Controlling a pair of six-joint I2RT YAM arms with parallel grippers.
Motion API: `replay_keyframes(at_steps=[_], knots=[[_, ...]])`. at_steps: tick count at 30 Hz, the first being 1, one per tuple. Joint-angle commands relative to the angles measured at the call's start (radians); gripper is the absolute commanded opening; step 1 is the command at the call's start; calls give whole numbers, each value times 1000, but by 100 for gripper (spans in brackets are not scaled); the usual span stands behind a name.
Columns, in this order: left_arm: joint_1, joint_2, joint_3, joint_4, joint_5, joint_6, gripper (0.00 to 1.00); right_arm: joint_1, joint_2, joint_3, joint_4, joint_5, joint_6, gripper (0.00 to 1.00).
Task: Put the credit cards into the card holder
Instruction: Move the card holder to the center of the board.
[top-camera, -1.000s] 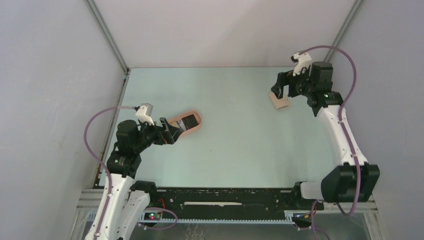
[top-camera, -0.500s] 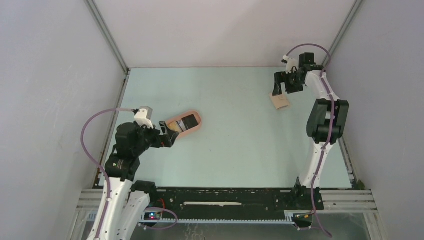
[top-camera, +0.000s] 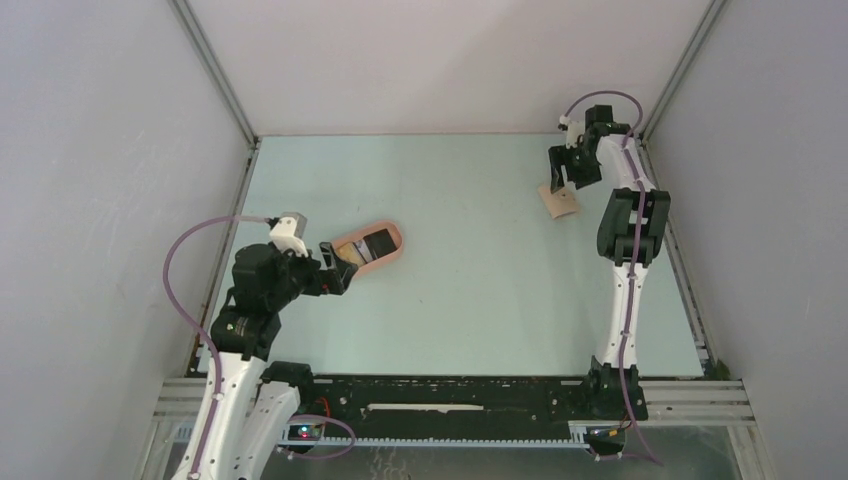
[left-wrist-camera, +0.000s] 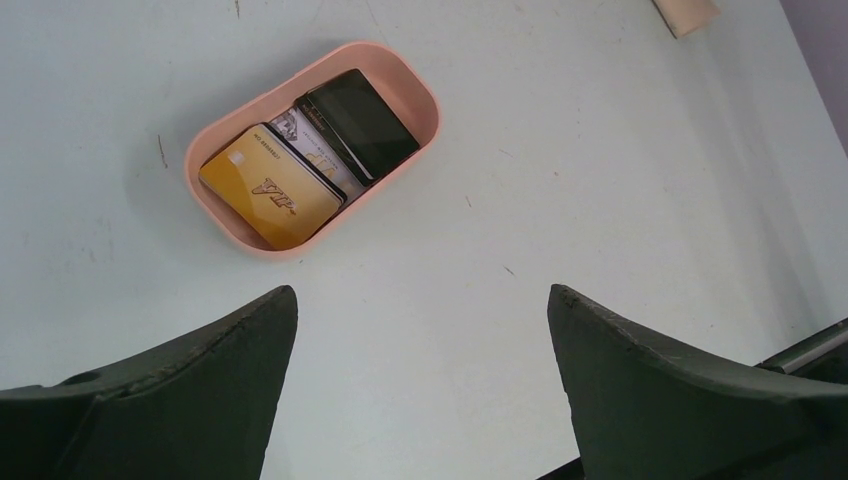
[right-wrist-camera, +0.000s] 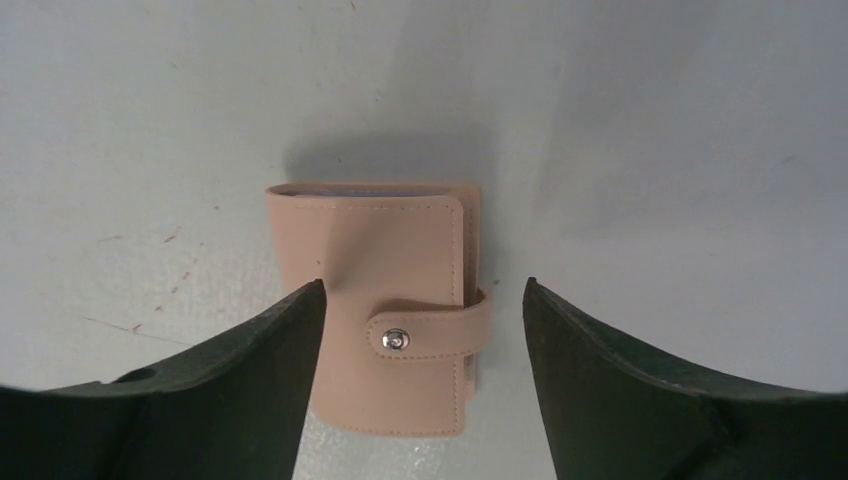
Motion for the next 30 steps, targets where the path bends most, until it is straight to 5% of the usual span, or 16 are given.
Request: replay_keyframes(at_steps=[1, 6, 13, 23, 30], knots=[[9, 6, 44, 6, 5, 22, 100, 9, 26, 35, -81, 13, -5, 77], [9, 4, 44, 8, 7, 22, 100, 27, 13, -34, -113, -8, -38, 59], [9, -6, 42, 12, 25, 19, 100, 92, -166, -336, -60, -77, -83, 34], [8, -6, 32, 31, 79, -1, 100, 366, -497, -850, 65, -148, -78, 33], [1, 0, -59, 178, 167, -207, 100, 520, -636, -931, 61, -284, -79, 37]])
